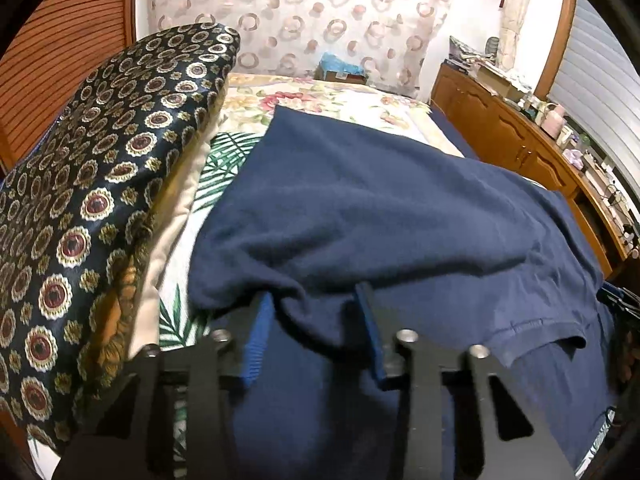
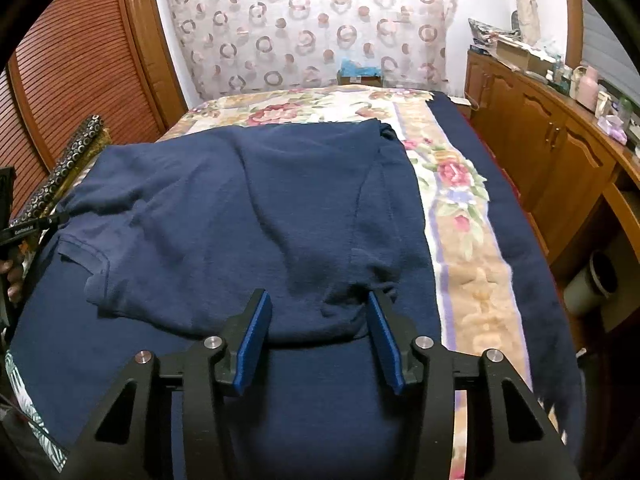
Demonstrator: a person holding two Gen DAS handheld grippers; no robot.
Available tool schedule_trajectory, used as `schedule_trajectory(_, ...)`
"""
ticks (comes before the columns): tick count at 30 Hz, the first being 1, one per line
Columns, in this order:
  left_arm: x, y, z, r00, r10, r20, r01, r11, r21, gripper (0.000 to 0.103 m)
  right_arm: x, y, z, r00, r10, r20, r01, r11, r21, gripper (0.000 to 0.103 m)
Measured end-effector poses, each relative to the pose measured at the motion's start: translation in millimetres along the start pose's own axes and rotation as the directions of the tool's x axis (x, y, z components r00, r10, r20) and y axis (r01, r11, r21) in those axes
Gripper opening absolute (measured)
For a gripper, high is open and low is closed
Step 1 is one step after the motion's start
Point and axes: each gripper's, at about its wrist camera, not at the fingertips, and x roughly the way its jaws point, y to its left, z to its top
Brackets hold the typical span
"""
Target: Fold small clothes
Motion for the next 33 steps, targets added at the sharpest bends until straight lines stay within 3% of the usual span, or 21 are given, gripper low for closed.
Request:
schedule_trajectory(3,3.4,0.1,5.3,1.000,0.024,0.000,-0.024,1.000,0.014,0.012,-0.7,-1.9,1.3,1.000,-0.024,-0.002,0.024,1.000,-0.007,0.039)
schedule_trajectory(4,3.7,-0.2,6.6,1.000,0.017,0.001,-0.017,1.000,0.018,0.009,-0.7,-2.2,1.7,1.000,-0.028,-0.002,0.027,1.000,-0.013,0.032)
schedule_trajectory(8,-7.4,-1.2,2.8,1.000,0.000,0.031,-0.002,0.999,0.046,0.005,-1.6,-2.9,4.1,1.000,-0.025,0.002,0.025,0.999,-0.046,0.011)
schedule_trajectory(10,-17.5,1.6,0.6,0.999,-0.009,0.052,0.007,0.999,0.047,0.005,-4.6,-3.2,6.4,1.000,-0.002,0.011,0.003,0.998,-0.060,0.007)
schedule_trajectory(17,-61.7,-0.8,-1.4,0.987,-0.037,0.155,0.027,0.997,0.066,0.005,-42.2,-1.1,22.8,0.989,0.058,0.138,-0.050,0.997,-0.059,0.006)
schedule_trajectory(22,-90.0,3.2,-9.5,0.977,-0.057,0.204,0.044,0.997,0.069,0.005,-68.4,2.9,28.2,0.980,0.049,0.192,-0.035,0.997,-0.074,0.005)
schedule_trajectory(33,-145.9,-1.0,-46.9,0.960,-0.090,0.265,0.065,0.993,0.101,0.004,-118.1,9.9,-19.7,0.969,0.047,0.242,-0.029,0.997,-0.076,0.005)
